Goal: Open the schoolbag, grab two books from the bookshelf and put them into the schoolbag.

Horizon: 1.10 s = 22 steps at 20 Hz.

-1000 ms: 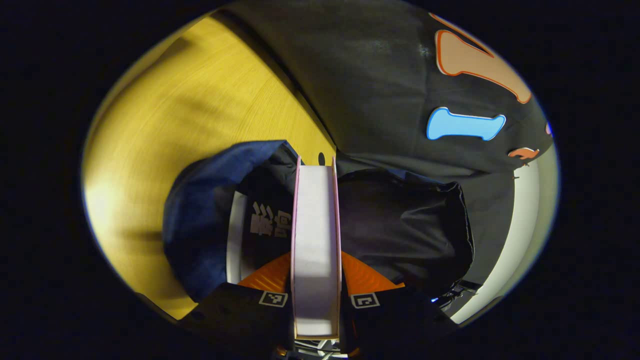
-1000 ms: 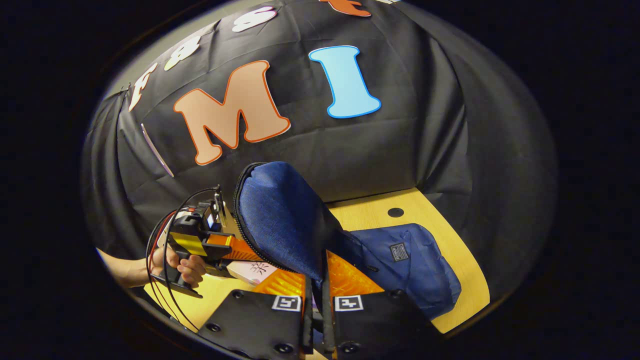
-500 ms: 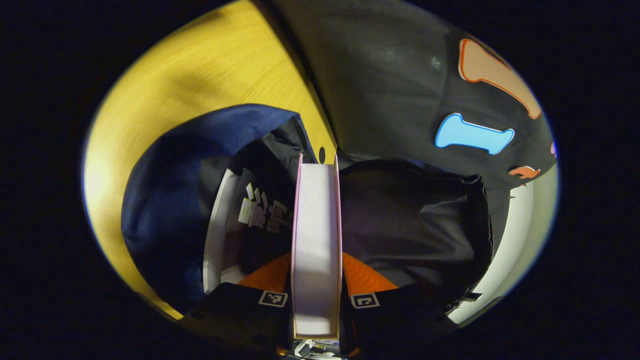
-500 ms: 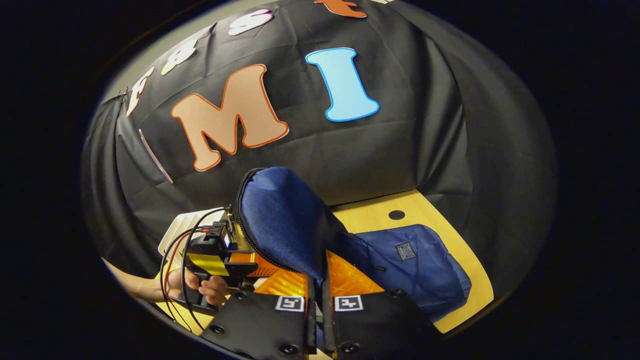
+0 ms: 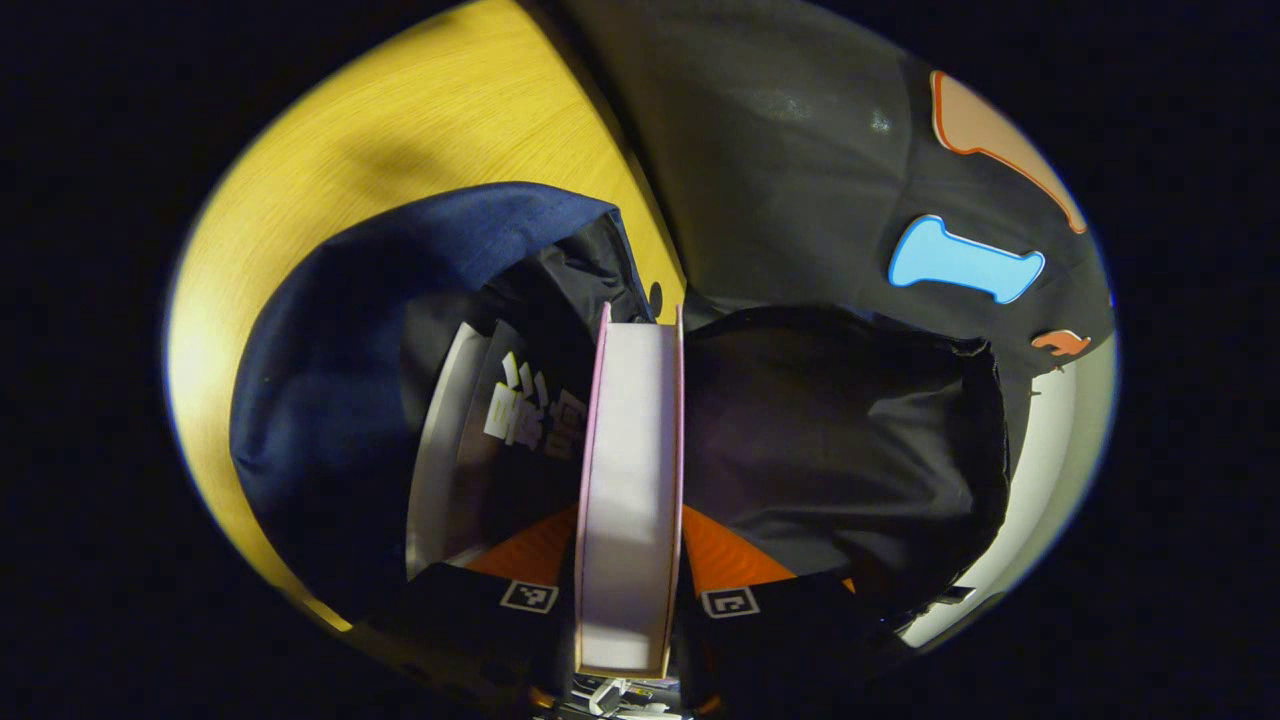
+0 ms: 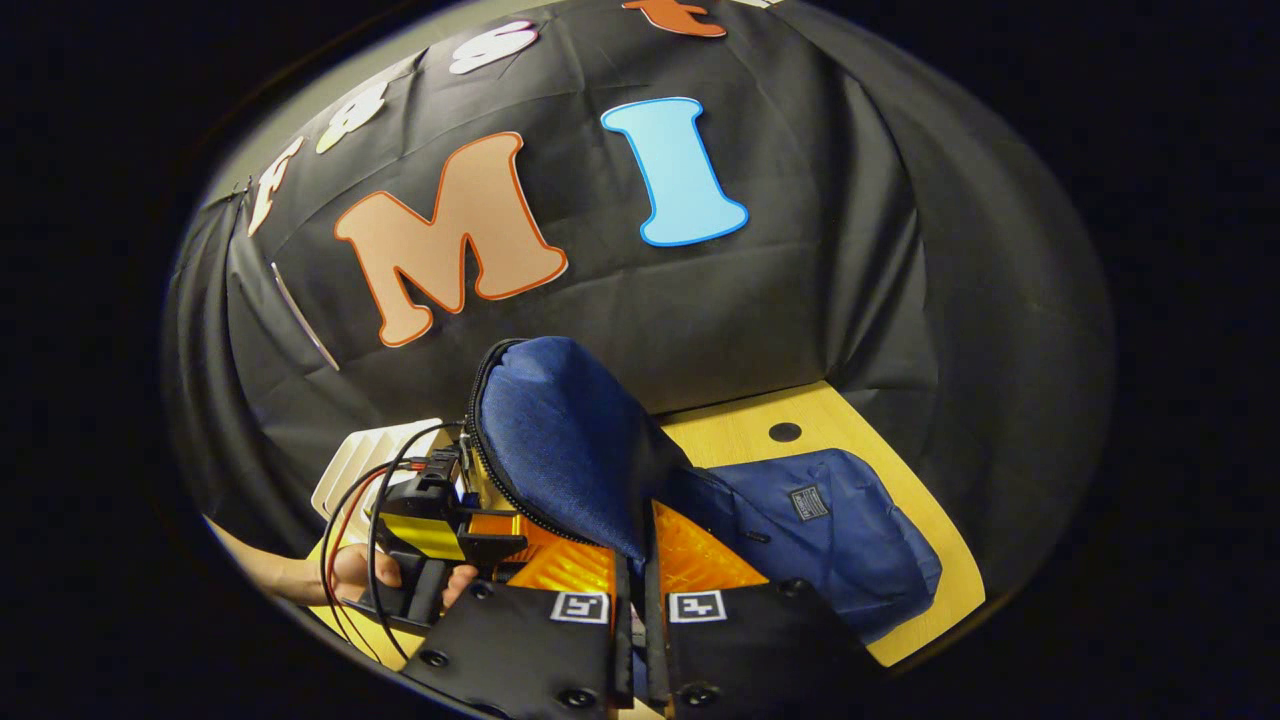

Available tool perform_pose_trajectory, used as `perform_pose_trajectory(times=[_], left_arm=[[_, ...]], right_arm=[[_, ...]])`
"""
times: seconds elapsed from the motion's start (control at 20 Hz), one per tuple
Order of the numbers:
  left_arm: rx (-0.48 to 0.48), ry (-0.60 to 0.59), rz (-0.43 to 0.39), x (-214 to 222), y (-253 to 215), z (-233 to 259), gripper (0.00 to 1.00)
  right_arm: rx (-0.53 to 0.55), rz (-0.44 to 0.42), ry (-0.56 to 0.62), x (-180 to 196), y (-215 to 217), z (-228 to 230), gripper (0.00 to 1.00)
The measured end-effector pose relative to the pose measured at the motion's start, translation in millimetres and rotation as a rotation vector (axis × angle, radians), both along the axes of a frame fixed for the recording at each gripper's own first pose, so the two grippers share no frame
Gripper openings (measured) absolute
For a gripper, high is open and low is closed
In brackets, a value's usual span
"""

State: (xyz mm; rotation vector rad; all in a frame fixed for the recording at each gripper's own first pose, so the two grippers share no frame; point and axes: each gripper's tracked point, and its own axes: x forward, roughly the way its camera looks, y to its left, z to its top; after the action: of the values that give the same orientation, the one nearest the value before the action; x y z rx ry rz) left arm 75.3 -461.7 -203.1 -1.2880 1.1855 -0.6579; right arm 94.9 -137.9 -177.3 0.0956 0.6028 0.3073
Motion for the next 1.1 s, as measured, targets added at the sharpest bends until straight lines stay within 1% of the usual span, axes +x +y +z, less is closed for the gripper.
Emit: perform_pose_trajectory(times=[0.15, 0.2, 0.25, 0.3, 0.4, 0.45, 0.5, 0.55, 0.7, 0.8, 0.9, 1.0, 1.05, 1.1], left_arm=[[0.049, -0.007, -0.013, -1.6, 4.3, -4.4, 0.65], [0.076, -0.01, -0.016, -1.7, 6.0, -7.3, 0.66], [0.108, -0.014, -0.025, -2.9, 7.4, -11.7, 0.75], [0.133, -0.018, -0.036, -4.9, 9.5, -13.5, 0.7], [0.18, -0.047, -0.069, -8.1, 11.5, -14.4, 0.73], [0.205, -0.072, -0.088, -10.7, 14.2, -13.9, 0.8], [0.229, -0.093, -0.099, -10.3, 16.9, -12.8, 0.8], [0.253, -0.115, -0.107, -10.3, 21.1, -9.9, 0.74], [0.362, -0.198, -0.142, -9.7, 38.3, -2.8, 0.74], [0.436, -0.273, -0.173, -7.4, 48.7, 12.0, 0.74], [0.508, -0.363, -0.182, 0.3, 63.6, 32.0, 0.74], [0.575, -0.445, -0.178, 8.3, 87.9, 40.5, 0.74], [0.613, -0.493, -0.16, 14.3, 92.7, 44.6, 0.68], [0.651, -0.545, -0.136, 21.1, 102.9, 54.8, 0.68]], right_arm=[[0.001, -0.006, 0.003, -0.2, 0.2, -1.6, 0.09], [0.0, -0.005, 0.004, -0.5, 0.5, -2.0, 0.09], [-0.002, -0.006, 0.006, -0.8, 0.5, -2.6, 0.09], [-0.002, -0.006, 0.007, -0.6, 0.7, -2.9, 0.09], [-0.002, -0.008, 0.009, -1.8, -0.2, -3.3, 0.09], [0.001, -0.01, 0.011, -2.7, 0.4, -4.1, 0.09], [0.002, -0.011, 0.012, -2.3, 1.0, -4.6, 0.09], [0.001, -0.011, 0.013, -3.0, 0.9, -4.2, 0.09], [-0.007, -0.008, 0.012, -2.8, 2.1, -4.7, 0.09], [-0.01, -0.01, 0.011, -3.7, 2.4, -5.2, 0.09], [-0.01, -0.011, 0.014, -5.0, 3.7, -6.5, 0.09], [-0.015, -0.01, 0.013, -4.7, 5.1, -7.3, 0.09], [-0.018, -0.01, 0.013, -4.4, 5.8, -7.9, 0.08], [-0.017, -0.012, 0.014, -4.4, 6.1, -7.6, 0.08]])
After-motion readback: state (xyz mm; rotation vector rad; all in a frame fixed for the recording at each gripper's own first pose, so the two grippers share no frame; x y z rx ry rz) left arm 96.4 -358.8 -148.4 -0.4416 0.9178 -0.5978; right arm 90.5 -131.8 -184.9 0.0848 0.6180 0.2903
